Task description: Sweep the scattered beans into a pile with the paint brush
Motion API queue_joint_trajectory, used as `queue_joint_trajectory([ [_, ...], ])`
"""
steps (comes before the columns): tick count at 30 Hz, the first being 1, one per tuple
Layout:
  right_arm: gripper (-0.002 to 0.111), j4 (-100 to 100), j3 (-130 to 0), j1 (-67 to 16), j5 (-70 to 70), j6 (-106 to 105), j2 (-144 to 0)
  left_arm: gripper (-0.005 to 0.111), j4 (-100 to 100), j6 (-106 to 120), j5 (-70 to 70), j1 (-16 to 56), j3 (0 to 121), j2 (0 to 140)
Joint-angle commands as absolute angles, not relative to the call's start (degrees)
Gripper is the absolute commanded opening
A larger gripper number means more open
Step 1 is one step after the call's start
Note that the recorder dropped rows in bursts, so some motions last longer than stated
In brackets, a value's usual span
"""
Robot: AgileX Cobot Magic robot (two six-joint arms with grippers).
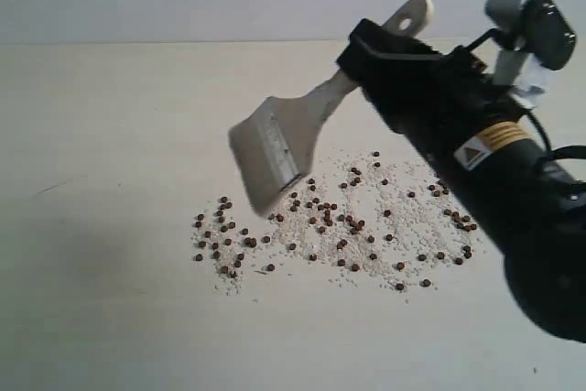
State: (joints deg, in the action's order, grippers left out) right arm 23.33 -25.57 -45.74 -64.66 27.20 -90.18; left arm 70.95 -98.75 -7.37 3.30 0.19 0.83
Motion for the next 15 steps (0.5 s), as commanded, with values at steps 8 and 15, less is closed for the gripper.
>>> queue_joint_trajectory([
  [8,0.000,40.7,-41.0,-62.4,-67.8,20.5,-106.8,0.000,71.3,-98.7,-7.8,3.2,0.0,0.4],
  [15,0.000,44.1,-46.3,-63.3,-67.1,18.1,-115.2,0.000,71.3,-98.7,-7.8,3.2,0.0,0.4],
])
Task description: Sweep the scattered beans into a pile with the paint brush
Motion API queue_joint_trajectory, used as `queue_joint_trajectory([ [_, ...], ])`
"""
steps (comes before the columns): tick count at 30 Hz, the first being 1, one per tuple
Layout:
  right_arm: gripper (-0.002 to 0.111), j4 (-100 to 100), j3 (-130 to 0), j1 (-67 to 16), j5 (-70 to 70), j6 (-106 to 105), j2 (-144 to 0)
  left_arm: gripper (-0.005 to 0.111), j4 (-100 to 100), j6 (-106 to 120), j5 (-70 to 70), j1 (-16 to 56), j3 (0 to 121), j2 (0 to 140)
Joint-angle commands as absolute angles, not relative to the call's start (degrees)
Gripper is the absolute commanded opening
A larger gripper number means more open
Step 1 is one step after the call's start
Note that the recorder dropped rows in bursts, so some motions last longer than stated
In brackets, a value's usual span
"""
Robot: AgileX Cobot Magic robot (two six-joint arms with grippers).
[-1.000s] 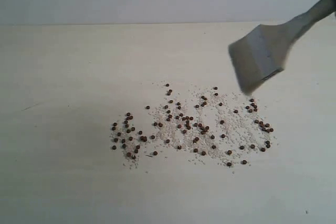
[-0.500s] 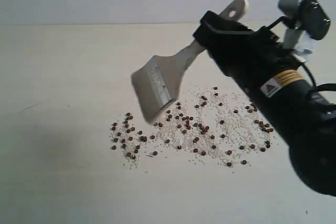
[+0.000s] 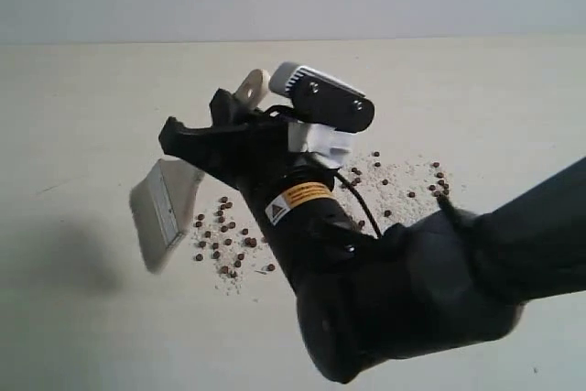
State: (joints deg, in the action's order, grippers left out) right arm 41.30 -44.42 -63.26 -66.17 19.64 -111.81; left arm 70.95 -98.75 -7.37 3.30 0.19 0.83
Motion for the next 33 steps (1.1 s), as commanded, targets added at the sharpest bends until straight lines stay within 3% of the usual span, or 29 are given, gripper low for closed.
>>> queue_joint_trajectory([
  [1,0.000,46.6,-46.3,-63.2,-67.1,17.9,-116.2,0.000,71.3,-98.7,-7.8,3.2,0.0,0.4],
  [8,0.000,55.3,-46.3,-63.1,-67.5,-4.6,-116.8,0.000,71.3,-98.7,-7.8,3.2,0.0,0.4],
  [16,0.000,59.6,-46.3,-57.4,-67.8,-24.2,-116.7,0.000,71.3,-98.7,-7.8,3.2,0.0,0.4],
  [33,0.000,58.7,-46.3,-57.0,-67.0,-22.3,-106.6,0.000,71.3,-98.7,-7.8,3.2,0.0,0.4],
])
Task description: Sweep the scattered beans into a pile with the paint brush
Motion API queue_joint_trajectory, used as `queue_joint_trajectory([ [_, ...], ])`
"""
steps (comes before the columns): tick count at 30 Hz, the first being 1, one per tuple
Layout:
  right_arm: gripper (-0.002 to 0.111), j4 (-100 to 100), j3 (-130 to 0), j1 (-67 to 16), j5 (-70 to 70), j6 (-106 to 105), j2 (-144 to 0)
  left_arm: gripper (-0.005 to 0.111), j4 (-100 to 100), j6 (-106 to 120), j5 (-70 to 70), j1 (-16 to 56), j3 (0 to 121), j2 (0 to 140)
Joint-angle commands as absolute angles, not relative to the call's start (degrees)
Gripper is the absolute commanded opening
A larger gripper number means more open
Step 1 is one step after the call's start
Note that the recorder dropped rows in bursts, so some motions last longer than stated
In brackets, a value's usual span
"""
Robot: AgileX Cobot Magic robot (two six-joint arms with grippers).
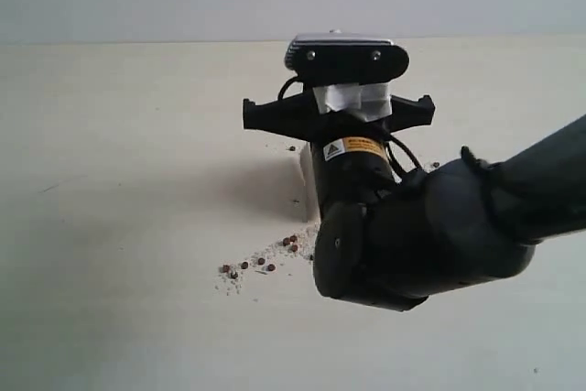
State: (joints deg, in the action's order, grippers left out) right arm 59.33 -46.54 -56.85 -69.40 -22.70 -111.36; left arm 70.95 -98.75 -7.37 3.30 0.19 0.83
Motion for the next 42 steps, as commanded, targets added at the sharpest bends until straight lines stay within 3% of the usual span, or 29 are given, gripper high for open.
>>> queue_joint_trajectory([
  [1,0.000,58.7,-46.3,-57.0,-65.9,-22.3,-105.5,0.000,71.3,-98.7,-7.8,3.2,0.0,0.4],
  [13,0.000,35.8,-36.1,-62.0,-62.6,1.6,-94.2,0.000,71.3,-98.7,-7.8,3.2,0.0,0.4],
  [23,0.000,21.7,-33.9,-62.0,-62.2,16.0,-105.7,0.000,71.3,-98.7,-7.8,3.2,0.0,0.4],
  [33,0.000,41.5,-33.9,-61.9,-61.9,-20.8,-108.3,0.000,71.3,-98.7,-7.8,3.2,0.0,0.4],
  [42,0.000,45.0,-34.0,-57.0,-62.7,-27.8,-108.3,0.000,71.4,-98.7,-7.8,3.2,0.0,0.4],
])
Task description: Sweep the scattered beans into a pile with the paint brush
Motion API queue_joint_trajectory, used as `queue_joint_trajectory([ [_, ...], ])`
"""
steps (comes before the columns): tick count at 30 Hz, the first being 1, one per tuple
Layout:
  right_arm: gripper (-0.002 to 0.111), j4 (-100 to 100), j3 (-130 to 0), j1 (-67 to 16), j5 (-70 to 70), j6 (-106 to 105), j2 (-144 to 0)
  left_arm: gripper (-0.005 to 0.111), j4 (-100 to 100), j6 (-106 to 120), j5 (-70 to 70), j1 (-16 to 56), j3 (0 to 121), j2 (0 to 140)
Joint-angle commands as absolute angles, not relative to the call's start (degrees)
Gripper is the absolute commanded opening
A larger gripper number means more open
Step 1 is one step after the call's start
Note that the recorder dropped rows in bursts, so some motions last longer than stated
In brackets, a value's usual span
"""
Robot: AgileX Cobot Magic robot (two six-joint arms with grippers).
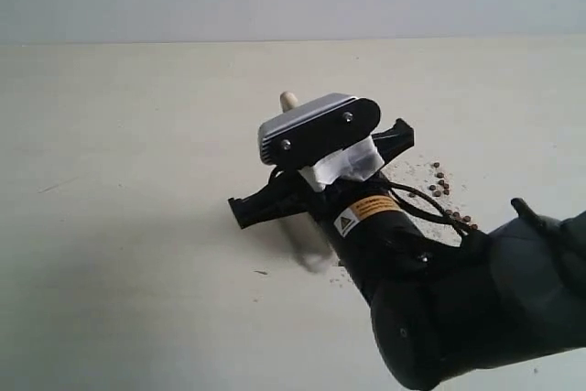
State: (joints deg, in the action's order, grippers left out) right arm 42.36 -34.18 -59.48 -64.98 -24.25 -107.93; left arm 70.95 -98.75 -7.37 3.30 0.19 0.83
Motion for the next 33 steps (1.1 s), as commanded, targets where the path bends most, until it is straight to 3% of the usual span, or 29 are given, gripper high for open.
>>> queue_joint_trajectory([
  [1,0.000,45.1,-34.0,-55.9,-63.3,-29.3,-108.3,0.000,71.4,-98.7,-7.8,3.2,0.0,0.4],
  [12,0.000,45.0,-34.1,-54.3,-64.6,-29.6,-106.4,0.000,71.4,-98.7,-7.8,3.2,0.0,0.4],
  [27,0.000,45.2,-32.4,-54.3,-60.7,-29.3,-89.2,0.000,71.4,-98.7,-7.8,3.2,0.0,0.4],
  [33,0.000,53.6,-25.5,-54.3,-70.0,-29.7,-84.9,0.000,71.4,-98.7,-7.8,3.2,0.0,0.4],
])
